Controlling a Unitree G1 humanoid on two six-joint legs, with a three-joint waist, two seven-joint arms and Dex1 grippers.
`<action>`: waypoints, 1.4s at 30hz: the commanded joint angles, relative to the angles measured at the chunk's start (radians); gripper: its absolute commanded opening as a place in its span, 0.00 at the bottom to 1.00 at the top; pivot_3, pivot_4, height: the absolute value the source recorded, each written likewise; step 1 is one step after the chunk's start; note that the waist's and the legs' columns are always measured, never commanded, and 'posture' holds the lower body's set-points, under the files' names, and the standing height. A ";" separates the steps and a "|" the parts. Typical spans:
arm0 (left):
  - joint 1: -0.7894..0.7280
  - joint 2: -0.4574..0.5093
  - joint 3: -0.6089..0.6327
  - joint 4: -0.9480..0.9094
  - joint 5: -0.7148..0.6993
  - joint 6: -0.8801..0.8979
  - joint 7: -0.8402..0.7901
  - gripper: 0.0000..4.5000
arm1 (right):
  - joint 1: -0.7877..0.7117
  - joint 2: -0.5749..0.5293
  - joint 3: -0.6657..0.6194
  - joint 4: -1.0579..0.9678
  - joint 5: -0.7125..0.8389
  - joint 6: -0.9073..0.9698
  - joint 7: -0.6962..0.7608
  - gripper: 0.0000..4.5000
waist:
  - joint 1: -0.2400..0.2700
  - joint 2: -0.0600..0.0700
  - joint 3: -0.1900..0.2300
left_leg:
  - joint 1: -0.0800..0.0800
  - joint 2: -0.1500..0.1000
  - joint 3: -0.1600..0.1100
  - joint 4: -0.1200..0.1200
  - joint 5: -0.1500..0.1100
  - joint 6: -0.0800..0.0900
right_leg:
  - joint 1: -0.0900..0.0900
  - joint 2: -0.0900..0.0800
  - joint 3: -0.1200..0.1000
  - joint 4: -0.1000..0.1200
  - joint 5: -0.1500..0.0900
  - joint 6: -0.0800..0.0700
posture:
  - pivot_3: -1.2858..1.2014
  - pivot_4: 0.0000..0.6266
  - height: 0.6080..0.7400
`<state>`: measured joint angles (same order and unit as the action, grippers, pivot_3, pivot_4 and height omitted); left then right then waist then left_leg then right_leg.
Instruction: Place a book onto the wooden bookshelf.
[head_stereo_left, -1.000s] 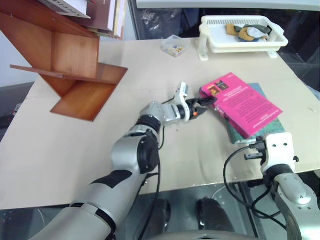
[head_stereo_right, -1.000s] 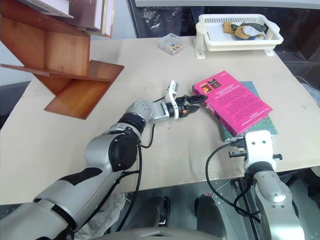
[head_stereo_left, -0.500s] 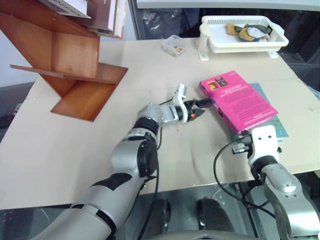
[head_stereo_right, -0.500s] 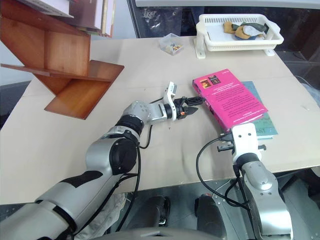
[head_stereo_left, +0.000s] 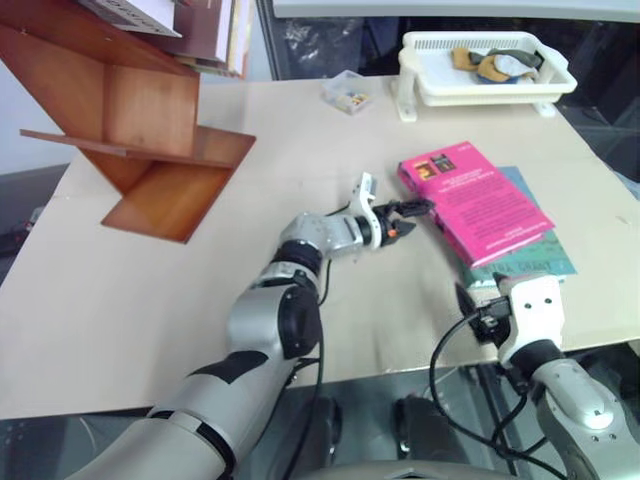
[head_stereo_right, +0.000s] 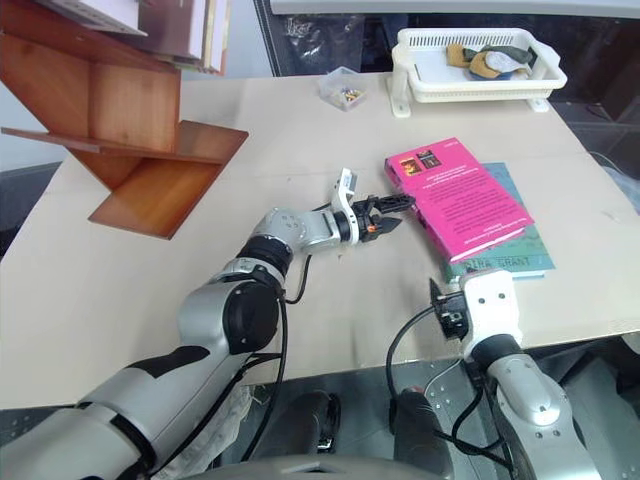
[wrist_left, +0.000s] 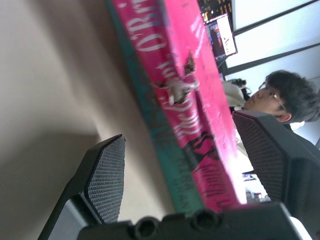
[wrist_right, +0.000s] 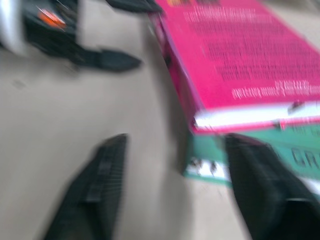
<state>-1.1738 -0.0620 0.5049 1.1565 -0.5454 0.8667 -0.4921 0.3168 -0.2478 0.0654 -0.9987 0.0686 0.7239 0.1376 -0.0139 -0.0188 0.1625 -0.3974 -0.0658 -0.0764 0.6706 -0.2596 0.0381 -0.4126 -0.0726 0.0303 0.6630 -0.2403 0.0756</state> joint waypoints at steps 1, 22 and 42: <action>-0.012 -0.022 0.012 0.002 -0.023 -0.031 0.012 0.88 | -0.033 0.023 0.023 -0.048 -0.011 -0.075 -0.050 0.99 | 0.001 0.000 0.000 | 0.000 0.000 0.000 0.000 0.000 0.000 | 0.000 0.000 0.000 0.000 0.000 0.000 | 0.52 0.24 1.00; -0.051 -0.179 0.092 0.030 -0.120 -0.130 0.179 0.88 | -0.066 0.021 0.077 -0.048 -0.041 -0.107 -0.103 0.99 | 0.003 0.000 0.000 | 0.000 0.000 0.000 0.000 0.000 -0.001 | 0.000 0.000 0.000 0.000 0.000 0.000 | 0.52 0.24 1.00; -0.125 -0.237 0.109 0.099 -0.189 -0.155 0.211 0.07 | -0.039 0.028 0.071 -0.048 -0.066 -0.130 -0.127 1.00 | 0.004 0.000 0.000 | 0.000 0.000 0.000 0.000 0.000 -0.001 | 0.000 0.000 0.000 0.000 0.000 0.000 | 0.52 0.24 1.00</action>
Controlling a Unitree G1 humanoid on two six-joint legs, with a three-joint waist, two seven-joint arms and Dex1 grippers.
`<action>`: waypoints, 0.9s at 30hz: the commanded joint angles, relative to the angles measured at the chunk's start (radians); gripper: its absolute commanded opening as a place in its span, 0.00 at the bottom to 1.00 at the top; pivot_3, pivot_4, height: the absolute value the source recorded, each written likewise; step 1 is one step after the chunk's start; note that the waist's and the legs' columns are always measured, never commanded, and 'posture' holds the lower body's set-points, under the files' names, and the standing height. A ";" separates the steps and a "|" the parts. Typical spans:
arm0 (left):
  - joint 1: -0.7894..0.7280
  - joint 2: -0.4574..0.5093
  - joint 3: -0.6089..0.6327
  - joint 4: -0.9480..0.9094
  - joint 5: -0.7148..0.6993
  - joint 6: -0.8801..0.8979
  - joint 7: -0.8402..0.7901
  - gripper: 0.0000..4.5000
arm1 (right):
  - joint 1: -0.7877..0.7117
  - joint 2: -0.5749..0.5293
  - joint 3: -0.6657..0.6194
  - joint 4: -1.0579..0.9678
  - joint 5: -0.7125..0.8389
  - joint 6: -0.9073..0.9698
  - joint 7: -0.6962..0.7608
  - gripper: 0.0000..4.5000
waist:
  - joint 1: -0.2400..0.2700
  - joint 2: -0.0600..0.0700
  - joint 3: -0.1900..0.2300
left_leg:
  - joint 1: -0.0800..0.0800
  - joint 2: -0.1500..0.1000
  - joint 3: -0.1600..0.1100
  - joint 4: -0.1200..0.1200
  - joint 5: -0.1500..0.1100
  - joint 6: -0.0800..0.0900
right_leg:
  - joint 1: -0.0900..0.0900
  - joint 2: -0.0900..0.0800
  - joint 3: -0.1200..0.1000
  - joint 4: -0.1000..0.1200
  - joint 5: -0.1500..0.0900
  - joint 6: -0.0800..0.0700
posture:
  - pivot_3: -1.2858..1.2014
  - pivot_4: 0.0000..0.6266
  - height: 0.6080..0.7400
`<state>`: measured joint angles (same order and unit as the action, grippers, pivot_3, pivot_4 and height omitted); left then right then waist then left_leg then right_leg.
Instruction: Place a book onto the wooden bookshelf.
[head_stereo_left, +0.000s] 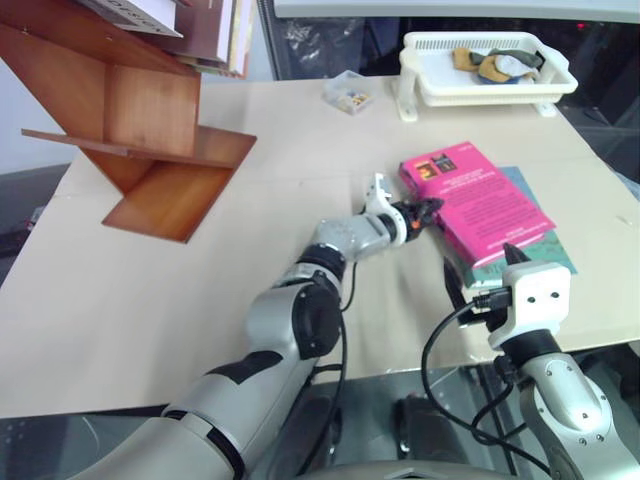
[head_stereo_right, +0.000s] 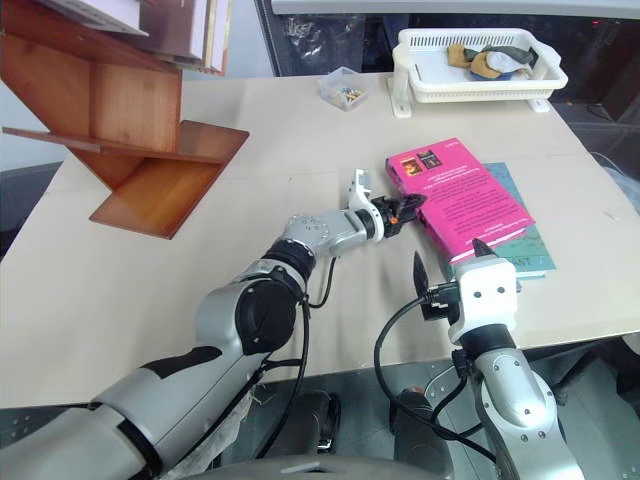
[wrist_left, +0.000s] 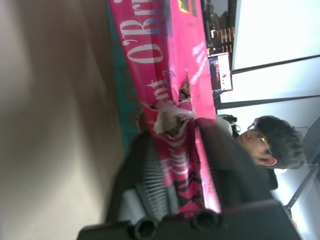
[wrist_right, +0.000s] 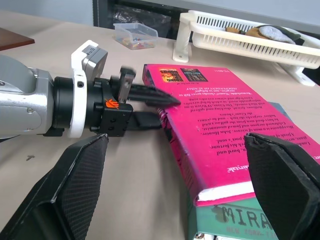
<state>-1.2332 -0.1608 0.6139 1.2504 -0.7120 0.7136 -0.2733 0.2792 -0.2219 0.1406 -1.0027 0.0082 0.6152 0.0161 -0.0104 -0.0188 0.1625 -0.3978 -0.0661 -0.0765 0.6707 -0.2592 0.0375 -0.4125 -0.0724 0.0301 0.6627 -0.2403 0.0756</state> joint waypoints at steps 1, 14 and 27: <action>-0.066 -0.136 0.004 0.007 -0.025 -0.002 -0.005 0.06 | 0.000 0.003 -0.005 -0.044 -0.007 -0.023 -0.006 1.00 | 0.000 0.000 0.000 | 0.000 0.000 0.000 0.000 0.000 0.000 | 0.000 0.000 0.000 0.000 0.000 0.000 | 0.52 0.24 1.00; -0.056 -0.079 -0.004 -0.010 -0.022 0.023 -0.040 0.06 | -0.033 0.001 -0.018 -0.044 -0.001 0.015 0.006 1.00 | 0.000 0.000 0.000 | 0.000 0.000 0.000 0.000 0.000 0.000 | 0.000 0.000 0.000 0.000 0.000 0.000 | 0.52 0.24 1.00; -0.029 0.127 -0.107 -0.283 -0.013 0.228 -0.194 0.06 | -0.086 -0.023 -0.108 -0.038 0.058 0.068 0.086 1.00 | -0.006 0.000 0.000 | 0.000 0.001 0.000 0.000 0.000 0.000 | 0.000 0.001 0.000 0.000 0.000 0.000 | 0.52 0.24 1.00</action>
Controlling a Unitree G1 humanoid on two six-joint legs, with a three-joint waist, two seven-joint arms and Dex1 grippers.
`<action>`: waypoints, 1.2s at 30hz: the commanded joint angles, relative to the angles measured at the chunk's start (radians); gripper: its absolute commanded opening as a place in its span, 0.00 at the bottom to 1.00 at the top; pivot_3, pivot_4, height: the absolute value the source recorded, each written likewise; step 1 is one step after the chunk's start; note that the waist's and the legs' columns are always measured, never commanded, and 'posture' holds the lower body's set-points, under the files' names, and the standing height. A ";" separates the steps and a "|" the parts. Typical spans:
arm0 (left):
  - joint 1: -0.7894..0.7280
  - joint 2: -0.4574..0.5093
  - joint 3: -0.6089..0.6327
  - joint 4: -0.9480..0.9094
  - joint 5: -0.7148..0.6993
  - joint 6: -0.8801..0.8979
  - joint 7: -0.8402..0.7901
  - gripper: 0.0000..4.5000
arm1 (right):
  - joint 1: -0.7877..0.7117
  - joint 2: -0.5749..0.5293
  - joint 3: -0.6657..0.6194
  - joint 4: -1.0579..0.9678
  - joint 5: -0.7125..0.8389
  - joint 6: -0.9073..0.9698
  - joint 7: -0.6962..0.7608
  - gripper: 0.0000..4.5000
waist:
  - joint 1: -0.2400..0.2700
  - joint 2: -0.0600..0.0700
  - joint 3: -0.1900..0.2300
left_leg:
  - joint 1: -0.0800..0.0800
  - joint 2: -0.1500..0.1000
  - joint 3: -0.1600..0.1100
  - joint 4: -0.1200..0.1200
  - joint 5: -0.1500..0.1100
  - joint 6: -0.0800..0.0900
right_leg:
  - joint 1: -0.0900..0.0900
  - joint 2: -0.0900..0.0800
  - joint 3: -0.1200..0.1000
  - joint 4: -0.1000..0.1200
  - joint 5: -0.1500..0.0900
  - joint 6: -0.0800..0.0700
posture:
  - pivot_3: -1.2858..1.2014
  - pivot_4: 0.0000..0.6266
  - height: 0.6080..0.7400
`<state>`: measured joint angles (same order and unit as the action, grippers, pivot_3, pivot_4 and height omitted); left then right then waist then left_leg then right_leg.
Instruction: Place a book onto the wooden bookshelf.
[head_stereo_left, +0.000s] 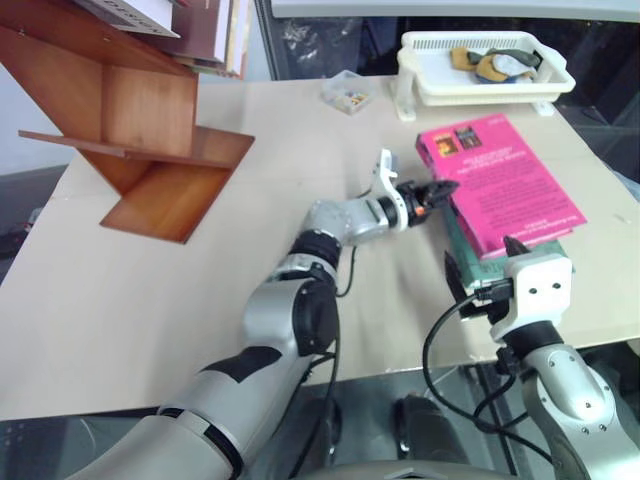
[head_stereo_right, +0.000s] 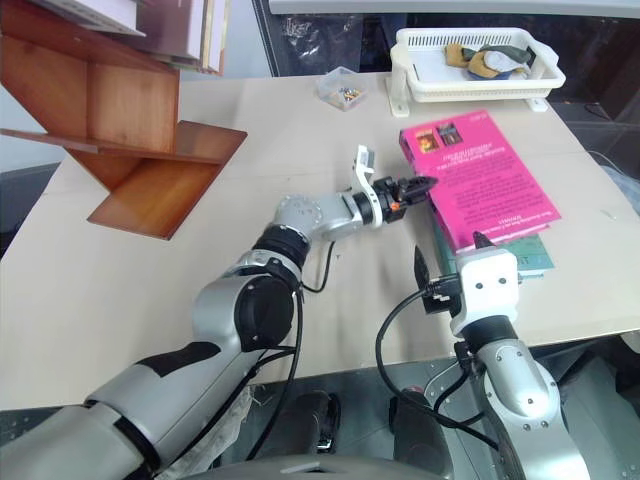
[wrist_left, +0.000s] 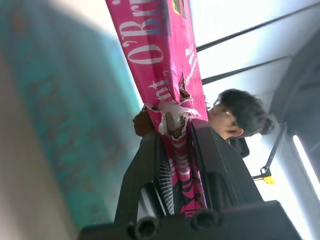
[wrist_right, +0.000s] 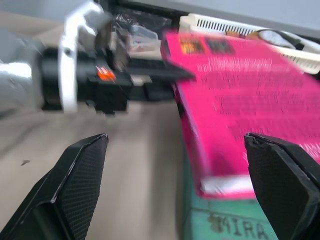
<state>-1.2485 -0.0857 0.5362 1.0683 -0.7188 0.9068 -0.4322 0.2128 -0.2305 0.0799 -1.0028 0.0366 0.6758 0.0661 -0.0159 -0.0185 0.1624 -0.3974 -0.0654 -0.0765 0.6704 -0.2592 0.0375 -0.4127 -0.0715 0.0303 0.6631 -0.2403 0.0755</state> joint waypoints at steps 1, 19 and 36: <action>-0.006 0.070 -0.055 -0.131 0.013 0.033 -0.046 0.06 | -0.025 -0.020 -0.063 -0.034 0.040 0.011 0.048 1.00 | 0.000 0.000 0.000 | 0.000 0.000 0.000 0.000 0.000 0.000 | 0.000 0.000 0.000 0.000 0.000 0.000 | 0.52 0.24 1.00; 0.592 0.640 -0.382 -1.237 0.314 -0.486 -0.402 0.06 | -0.190 -0.212 -0.254 0.096 0.299 0.029 0.328 1.00 | 0.000 0.003 0.000 | 0.003 0.002 0.002 -0.002 0.000 0.000 | 0.000 0.000 0.006 -0.001 0.001 -0.003 | 0.52 0.24 1.00; 0.715 1.128 -0.208 -1.193 0.537 -1.264 -0.571 0.06 | -0.535 -0.271 -0.095 0.313 0.547 -0.001 0.604 1.00 | 0.003 0.002 0.002 | -0.002 0.002 -0.001 -0.004 -0.003 0.004 | -0.001 -0.002 0.000 -0.007 0.002 -0.003 | 0.52 0.24 1.00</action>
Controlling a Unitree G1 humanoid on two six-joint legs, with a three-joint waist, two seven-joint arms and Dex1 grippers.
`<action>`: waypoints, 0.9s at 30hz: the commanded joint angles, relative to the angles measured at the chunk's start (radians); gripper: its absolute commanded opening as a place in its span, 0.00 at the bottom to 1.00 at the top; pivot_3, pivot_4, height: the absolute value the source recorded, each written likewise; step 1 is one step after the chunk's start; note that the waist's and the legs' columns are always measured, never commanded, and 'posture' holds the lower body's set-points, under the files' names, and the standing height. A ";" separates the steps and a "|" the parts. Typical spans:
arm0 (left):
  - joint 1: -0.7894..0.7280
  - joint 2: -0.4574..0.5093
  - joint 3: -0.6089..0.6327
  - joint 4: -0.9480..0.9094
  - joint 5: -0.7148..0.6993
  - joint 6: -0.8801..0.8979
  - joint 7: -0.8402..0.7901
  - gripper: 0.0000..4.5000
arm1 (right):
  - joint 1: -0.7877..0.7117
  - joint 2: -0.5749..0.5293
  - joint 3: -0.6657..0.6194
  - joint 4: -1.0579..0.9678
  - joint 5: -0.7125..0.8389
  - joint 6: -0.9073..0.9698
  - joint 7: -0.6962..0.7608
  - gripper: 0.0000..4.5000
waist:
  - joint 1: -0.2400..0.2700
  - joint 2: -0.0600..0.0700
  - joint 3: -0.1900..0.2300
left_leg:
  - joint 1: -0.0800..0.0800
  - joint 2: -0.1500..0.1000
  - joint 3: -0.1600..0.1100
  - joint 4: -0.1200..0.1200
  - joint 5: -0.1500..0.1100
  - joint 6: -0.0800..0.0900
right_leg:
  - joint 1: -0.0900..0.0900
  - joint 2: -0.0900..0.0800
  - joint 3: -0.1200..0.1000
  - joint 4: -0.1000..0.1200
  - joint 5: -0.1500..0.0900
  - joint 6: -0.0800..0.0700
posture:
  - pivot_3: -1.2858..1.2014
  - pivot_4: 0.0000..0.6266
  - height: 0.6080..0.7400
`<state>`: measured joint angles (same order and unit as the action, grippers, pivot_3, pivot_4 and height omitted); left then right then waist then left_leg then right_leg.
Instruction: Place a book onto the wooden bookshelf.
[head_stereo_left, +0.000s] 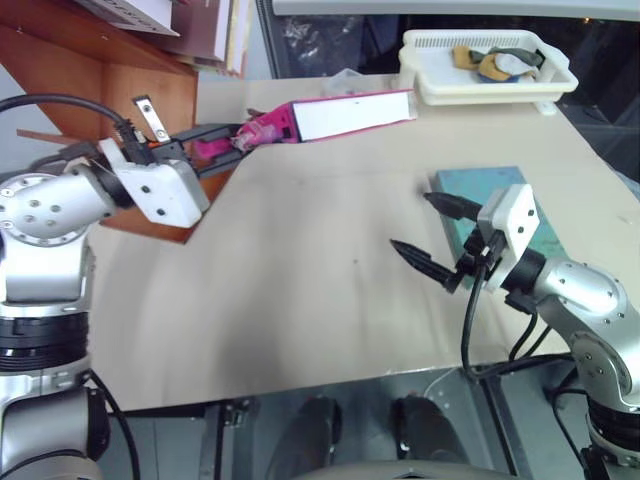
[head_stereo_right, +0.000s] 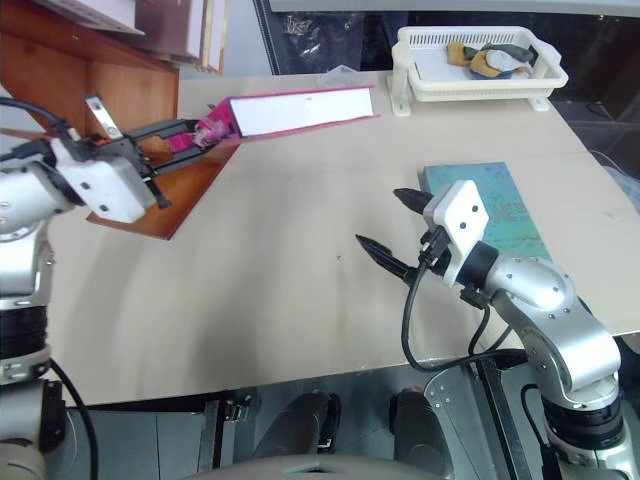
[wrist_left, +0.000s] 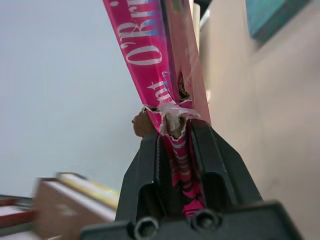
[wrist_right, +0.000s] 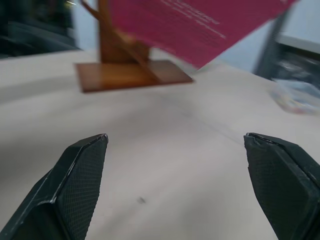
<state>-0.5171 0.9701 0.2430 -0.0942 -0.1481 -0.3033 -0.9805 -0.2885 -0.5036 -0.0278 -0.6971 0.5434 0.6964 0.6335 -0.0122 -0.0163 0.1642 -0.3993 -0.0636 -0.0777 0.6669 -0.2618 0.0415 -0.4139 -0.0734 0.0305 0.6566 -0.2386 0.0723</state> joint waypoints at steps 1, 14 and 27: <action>-0.013 0.110 0.107 -0.023 -0.035 -0.073 -0.042 0.06 | -0.042 0.003 0.026 0.027 0.031 -0.039 0.046 1.00 | -0.001 0.000 0.000 | 0.000 0.000 0.000 0.000 0.000 0.000 | 0.000 0.000 0.000 0.000 0.000 0.000 | 0.52 0.24 1.00; -0.164 0.392 0.056 0.525 0.000 -0.411 -0.248 0.06 | -0.130 0.044 0.109 0.209 -0.042 -0.202 0.110 1.00 | 0.000 0.002 0.003 | 0.001 0.000 0.000 0.001 0.000 0.001 | 0.000 0.002 -0.003 0.001 0.000 0.000 | 0.52 0.24 1.00; -0.839 0.331 -0.424 1.288 0.616 -0.740 0.011 0.06 | -0.112 0.067 0.127 0.133 -0.070 -0.206 0.025 1.00 | -0.005 -0.005 0.006 | 0.000 -0.002 -0.002 0.004 0.000 0.001 | 0.001 0.002 -0.007 0.005 -0.001 0.001 | 0.52 0.24 1.00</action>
<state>-1.3358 1.2805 -0.1530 1.1616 0.4106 -1.0480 -1.0052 -0.3890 -0.4418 0.1027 -0.5108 0.4691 0.4985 0.6712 -0.0174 -0.0211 0.1701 -0.3991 -0.0654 -0.0803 0.6706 -0.2619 0.0426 -0.4127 -0.0711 0.0237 0.6618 -0.2392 0.0736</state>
